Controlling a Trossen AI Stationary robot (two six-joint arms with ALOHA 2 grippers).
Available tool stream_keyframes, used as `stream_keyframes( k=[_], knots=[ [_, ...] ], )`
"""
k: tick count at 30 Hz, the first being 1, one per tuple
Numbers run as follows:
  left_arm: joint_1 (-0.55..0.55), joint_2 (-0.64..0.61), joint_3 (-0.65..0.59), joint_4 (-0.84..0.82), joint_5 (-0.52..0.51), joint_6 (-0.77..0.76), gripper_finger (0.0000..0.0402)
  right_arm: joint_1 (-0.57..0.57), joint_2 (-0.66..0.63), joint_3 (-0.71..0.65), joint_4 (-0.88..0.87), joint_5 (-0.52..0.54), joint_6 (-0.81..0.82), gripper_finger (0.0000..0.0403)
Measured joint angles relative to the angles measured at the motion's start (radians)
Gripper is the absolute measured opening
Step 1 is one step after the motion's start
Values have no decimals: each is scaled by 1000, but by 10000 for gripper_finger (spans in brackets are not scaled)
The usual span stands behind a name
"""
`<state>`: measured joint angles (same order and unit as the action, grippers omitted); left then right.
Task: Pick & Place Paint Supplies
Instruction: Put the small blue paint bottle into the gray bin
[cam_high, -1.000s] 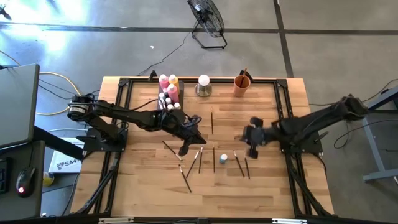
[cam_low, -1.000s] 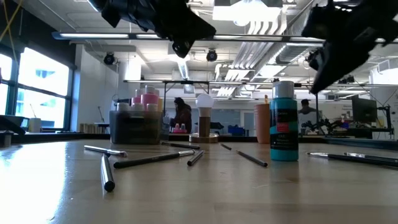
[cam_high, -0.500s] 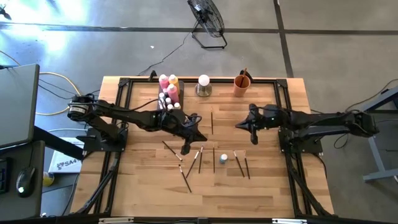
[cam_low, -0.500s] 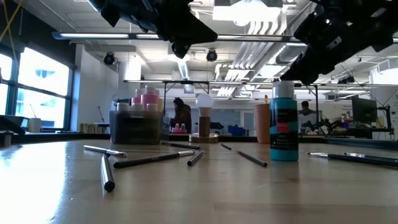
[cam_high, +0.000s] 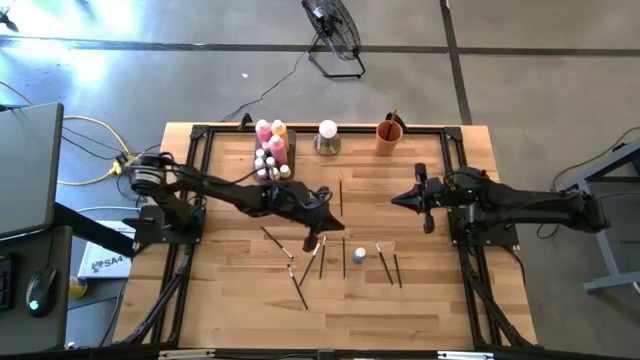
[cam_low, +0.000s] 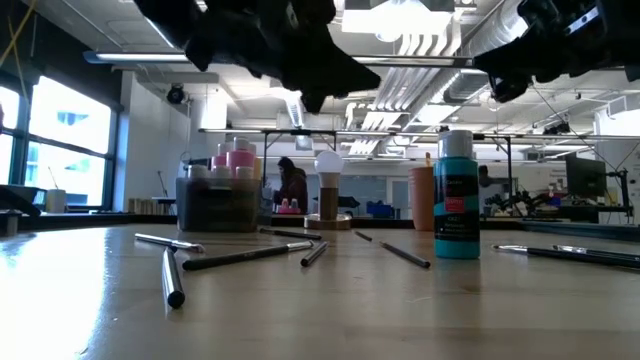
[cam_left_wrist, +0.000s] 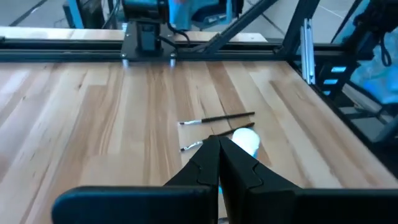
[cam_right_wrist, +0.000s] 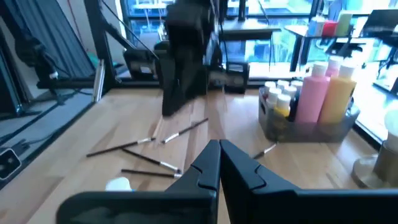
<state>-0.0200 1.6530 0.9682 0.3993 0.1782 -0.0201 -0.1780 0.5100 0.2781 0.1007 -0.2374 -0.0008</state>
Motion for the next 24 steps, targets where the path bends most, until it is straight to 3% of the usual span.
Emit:
stream_keyframes(
  k=[7, 18, 24],
  knots=[
    [0, 50, 0, 66, 29, 70, 22, -1, -108, 1, -115, 8, -23, 2],
    [0, 51, 0, 78, 57, 121, 170, -2, -198, 1, -106, 62, -30, 2],
    [-7, 84, 0, 110, 90, 127, 208, -2, -206, 1, -57, 63, -30, 2]
  ],
)
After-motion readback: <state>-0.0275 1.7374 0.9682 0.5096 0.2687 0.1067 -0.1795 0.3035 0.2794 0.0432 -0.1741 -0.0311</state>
